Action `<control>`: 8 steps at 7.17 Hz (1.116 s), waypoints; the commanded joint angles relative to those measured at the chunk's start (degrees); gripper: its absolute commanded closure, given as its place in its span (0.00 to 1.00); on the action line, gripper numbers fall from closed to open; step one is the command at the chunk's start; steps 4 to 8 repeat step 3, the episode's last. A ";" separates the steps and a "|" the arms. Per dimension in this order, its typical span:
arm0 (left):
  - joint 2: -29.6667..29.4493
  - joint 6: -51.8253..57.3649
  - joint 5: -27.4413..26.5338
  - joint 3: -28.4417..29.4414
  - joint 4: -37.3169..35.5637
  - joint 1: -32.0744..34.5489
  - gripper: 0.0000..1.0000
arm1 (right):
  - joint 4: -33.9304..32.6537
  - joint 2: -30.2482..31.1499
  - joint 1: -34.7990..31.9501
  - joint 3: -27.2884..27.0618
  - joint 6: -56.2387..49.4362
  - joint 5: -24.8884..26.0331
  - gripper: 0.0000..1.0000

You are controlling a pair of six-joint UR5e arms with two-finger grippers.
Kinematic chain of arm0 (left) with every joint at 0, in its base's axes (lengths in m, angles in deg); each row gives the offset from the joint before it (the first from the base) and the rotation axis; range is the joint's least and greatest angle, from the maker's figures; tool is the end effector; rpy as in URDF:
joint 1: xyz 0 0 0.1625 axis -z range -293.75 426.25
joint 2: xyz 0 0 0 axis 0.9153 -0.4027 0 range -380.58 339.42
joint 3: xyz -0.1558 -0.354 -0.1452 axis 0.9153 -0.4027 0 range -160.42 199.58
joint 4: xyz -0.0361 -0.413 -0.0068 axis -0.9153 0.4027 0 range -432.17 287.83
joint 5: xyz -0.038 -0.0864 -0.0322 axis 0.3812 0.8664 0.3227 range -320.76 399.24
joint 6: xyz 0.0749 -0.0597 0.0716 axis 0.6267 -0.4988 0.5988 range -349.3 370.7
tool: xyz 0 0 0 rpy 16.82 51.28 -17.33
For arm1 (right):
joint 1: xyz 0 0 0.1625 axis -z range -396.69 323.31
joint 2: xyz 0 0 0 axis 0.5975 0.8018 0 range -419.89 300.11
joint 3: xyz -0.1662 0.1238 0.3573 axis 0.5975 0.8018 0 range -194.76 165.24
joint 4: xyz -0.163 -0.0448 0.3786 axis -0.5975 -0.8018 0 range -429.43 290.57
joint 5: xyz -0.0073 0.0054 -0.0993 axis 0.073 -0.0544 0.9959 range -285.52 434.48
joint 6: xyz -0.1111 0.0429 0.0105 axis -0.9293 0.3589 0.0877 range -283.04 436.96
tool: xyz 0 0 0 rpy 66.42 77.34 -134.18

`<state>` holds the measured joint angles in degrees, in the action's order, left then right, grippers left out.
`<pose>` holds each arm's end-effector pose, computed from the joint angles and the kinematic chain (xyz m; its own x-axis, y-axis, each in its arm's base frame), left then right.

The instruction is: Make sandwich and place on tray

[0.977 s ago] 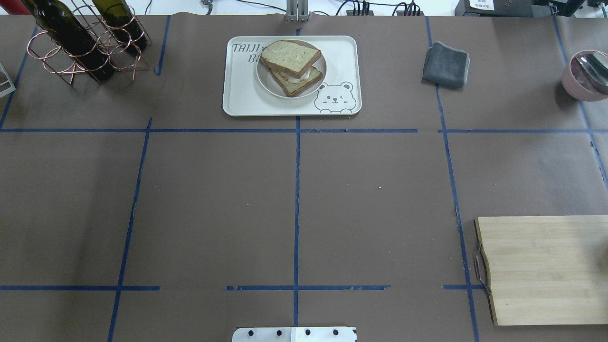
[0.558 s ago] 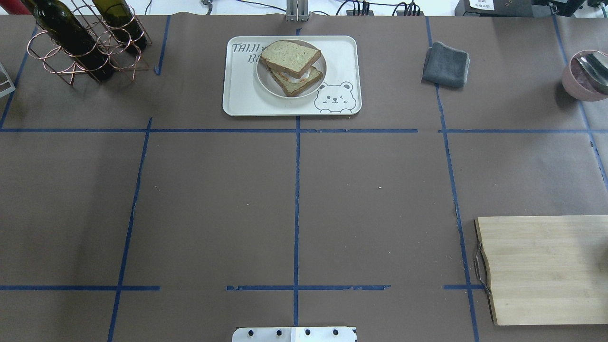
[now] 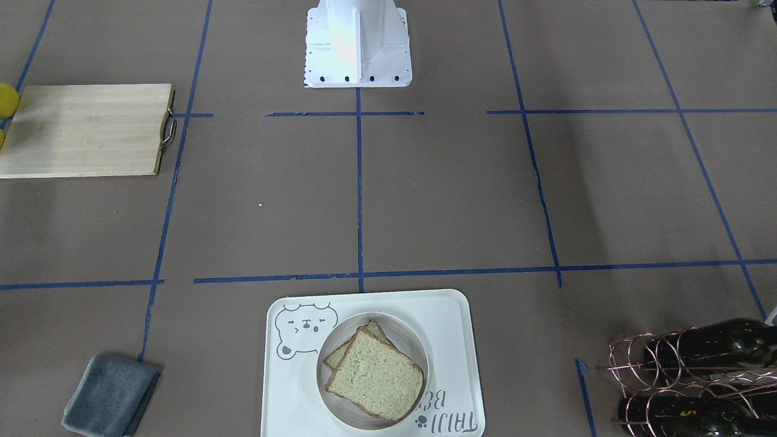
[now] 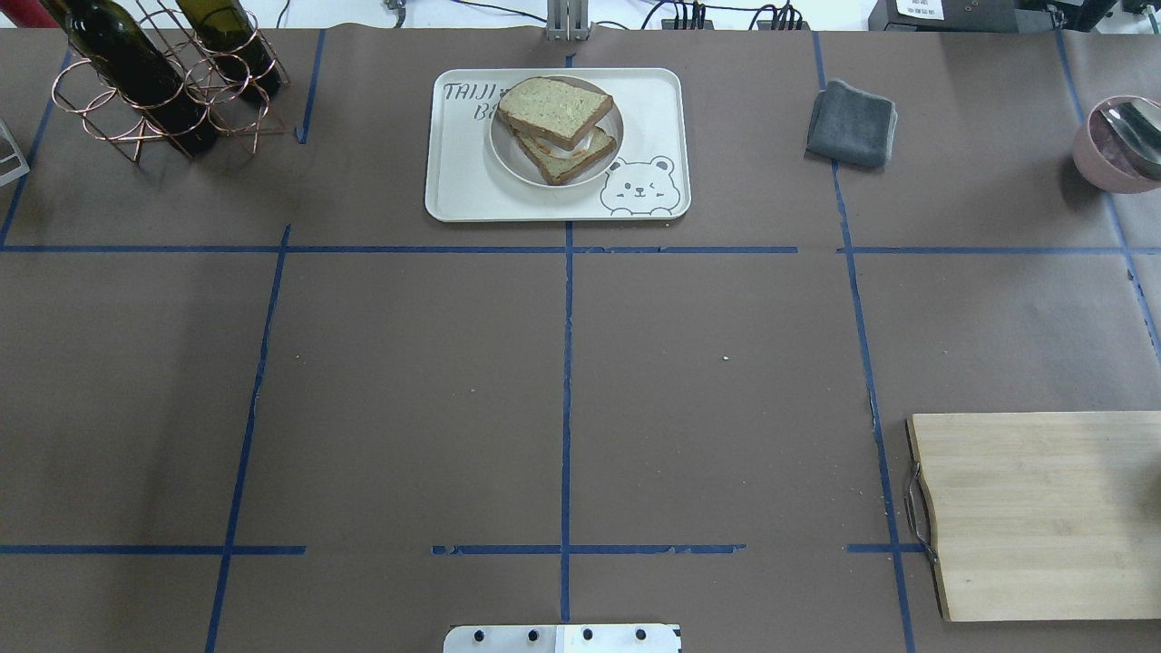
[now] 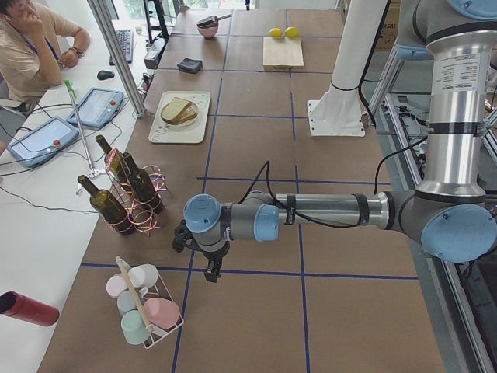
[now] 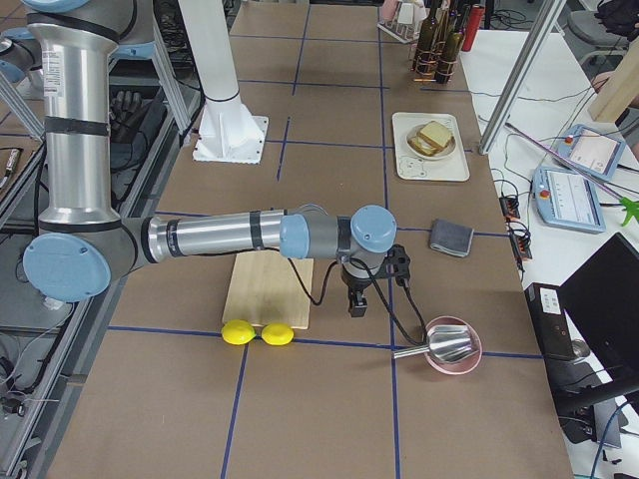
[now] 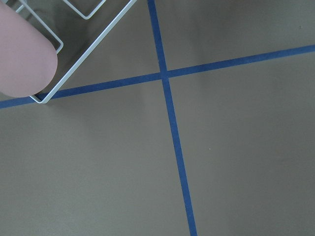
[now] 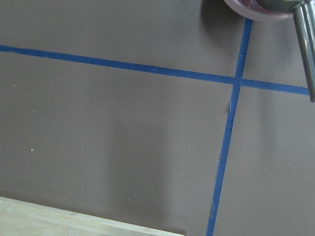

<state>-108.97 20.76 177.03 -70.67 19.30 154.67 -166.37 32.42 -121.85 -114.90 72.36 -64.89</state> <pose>-0.0314 -0.4819 0.6649 0.6564 0.1944 -0.7289 -0.1446 0.9807 0.1314 0.0025 -0.4751 0.5980 0.6389 -0.1465 0.7552 0.1362 0.9877 0.0763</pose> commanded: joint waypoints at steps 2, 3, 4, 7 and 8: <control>-0.11 0.13 -0.07 -0.10 -0.07 0.00 0.00 | 0.09 -0.19 0.52 -0.32 -0.05 0.06 0.00; -0.11 0.39 -0.33 -0.27 -0.33 -0.09 0.00 | 0.00 -0.11 0.69 -0.23 -0.05 0.06 0.00; -0.11 0.39 -0.33 -0.27 -0.33 -0.09 0.00 | 0.00 -0.11 0.69 -0.23 -0.05 0.06 0.00; -0.11 0.39 -0.33 -0.27 -0.33 -0.09 0.00 | 0.00 -0.11 0.69 -0.23 -0.05 0.06 0.00; -0.11 0.39 -0.33 -0.27 -0.33 -0.09 0.00 | 0.00 -0.11 0.69 -0.23 -0.05 0.06 0.00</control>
